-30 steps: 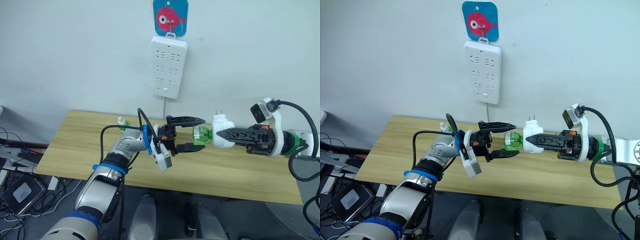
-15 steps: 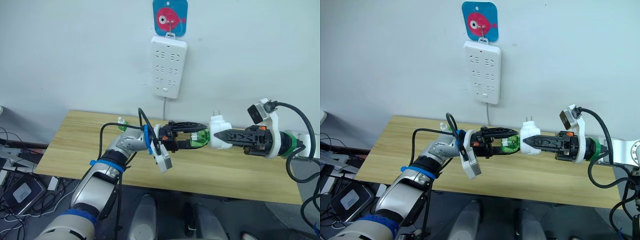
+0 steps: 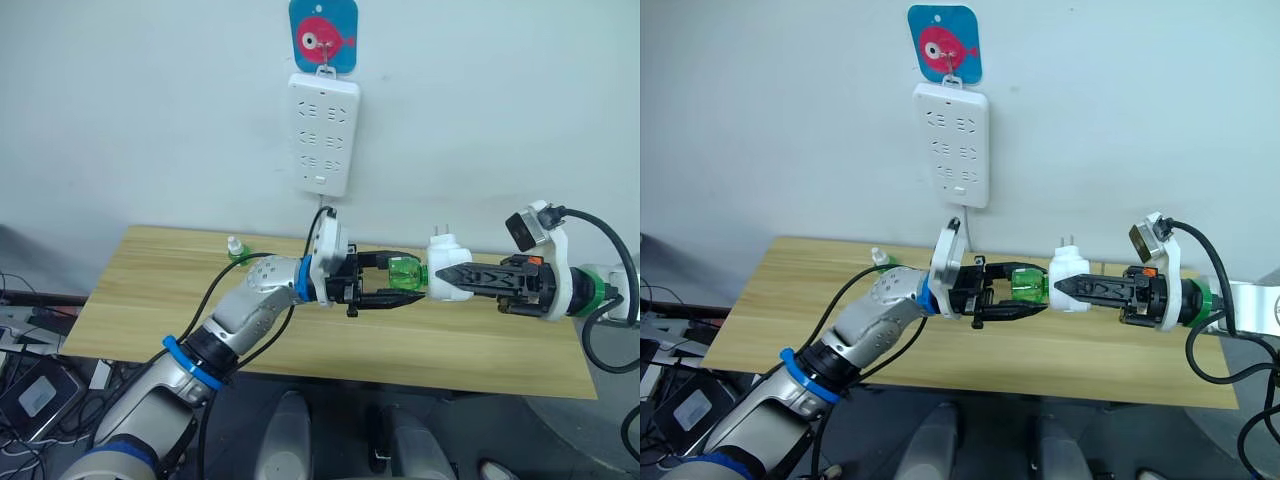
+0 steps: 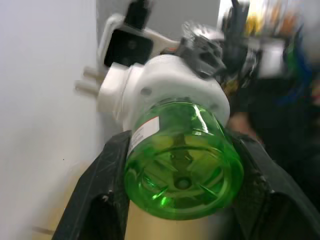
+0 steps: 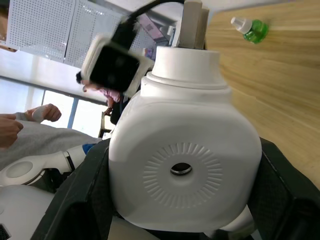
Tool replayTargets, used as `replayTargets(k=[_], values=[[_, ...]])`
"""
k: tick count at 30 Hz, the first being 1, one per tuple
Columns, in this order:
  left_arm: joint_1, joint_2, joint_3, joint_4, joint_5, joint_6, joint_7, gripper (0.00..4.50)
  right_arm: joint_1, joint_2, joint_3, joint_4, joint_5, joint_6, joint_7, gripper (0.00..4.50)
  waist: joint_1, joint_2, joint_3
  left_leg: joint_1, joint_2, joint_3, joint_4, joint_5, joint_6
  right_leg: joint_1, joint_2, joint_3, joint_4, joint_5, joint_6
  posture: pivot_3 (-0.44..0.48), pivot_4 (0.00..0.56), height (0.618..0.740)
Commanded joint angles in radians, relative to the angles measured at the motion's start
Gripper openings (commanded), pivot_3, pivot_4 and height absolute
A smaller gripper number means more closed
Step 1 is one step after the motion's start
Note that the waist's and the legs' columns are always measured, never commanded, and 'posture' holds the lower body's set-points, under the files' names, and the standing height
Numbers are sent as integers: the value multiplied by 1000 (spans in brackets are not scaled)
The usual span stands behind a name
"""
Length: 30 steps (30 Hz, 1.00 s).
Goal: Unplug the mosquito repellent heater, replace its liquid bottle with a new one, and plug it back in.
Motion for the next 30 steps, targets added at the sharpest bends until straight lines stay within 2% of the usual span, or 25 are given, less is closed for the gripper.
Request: replayTargets(k=[1, 3, 7, 13, 16, 18, 20, 23, 25, 28, 30], values=[[-67, -2, 169, 66, -364, 428, 106, 2258, 13, -21, 7, -39, 17, 14, 5, 3036, -15, 0, 0, 0, 0, 0, 1, 0, 0, 0, 0, 0, 0, 0, 0, 252, 240, 740], [-88, -16, 200, 173, -440, 609, 158, 2258, 13, -21, 8, -42, 17, 4, -4, 3036, -24, 0, 0, -1, -1, -1, 2, 0, 0, 1, 0, 0, 0, 0, 0, 249, 248, 740], [-79, -28, 262, 228, -454, 807, 152, 2258, 22, -15, 4, -48, 17, -17, -35, 3036, -34, 0, 1, -1, -1, -1, 2, 0, 1, 0, 0, 0, 0, 0, 0, 239, 251, 740], [-46, -19, 346, 225, -357, 911, 110, 2258, 46, -30, -34, -17, 17, -25, -57, 3036, -38, 0, 1, -1, -1, -1, 1, -1, 1, 0, 0, 0, 0, -1, -1, 239, 254, 740], [-12, 17, 369, 205, -271, 915, 53, 2258, 57, -61, -48, 44, 16, -43, -110, 3036, -38, 0, 1, -1, -2, 0, 1, -1, 1, 0, 0, 1, 0, -1, -1, 242, 255, 740], [9, 37, 382, 196, -223, 912, 22, 2258, 51, -69, -36, 85, -68, -48, -144, 3036, -39, 0, 1, -1, -2, 0, 1, -1, 1, 0, -1, 2, 0, -1, -1, 248, 255, 740], [27, 44, 393, 191, -181, 909, 1, 2258, 35, -63, -2, 111, -232, -56, -143, 3036, -37, 0, 1, -1, -2, 0, 1, -1, 1, -1, -1, 2, -1, -3, -4, 254, 255, 740], [52, 42, 414, 170, -134, 903, -15, 2258, 9, -77, 172, 148, -679, -178, -112, 3036, -35, 0, 1, -1, -2, 0, 1, -1, 0, -1, -1, 2, -1, -3, -5, 272, 257, 740], [63, 36, 423, 152, -115, 908, -28, 2258, 0, -84, 262, 176, -876, -237, -52, 3036, -32, 2, 2, -2, -3, 1, 1, -1, 0, -2, -2, 2, -1, -4, -6, 280, 259, 740], [80, 23, 447, 123, -112, 929, -27, 2258, -22, -55, 346, 267, -1096, -300, -12, 3036, -23, 3, 3, -2, -5, 2, -1, -1, 0, -3, -4, 2, -1, -4, -1, 292, 261, 740], [95, 21, 454, 97, -104, 933, -25, 2258, -34, -29, 359, 320, -1184, -314, 12, 3036, -21, 3, 4, -2, -6, 2, -4, -1, 0, -4, -5, 2, -1, -4, 0, 303, 264, 740]])
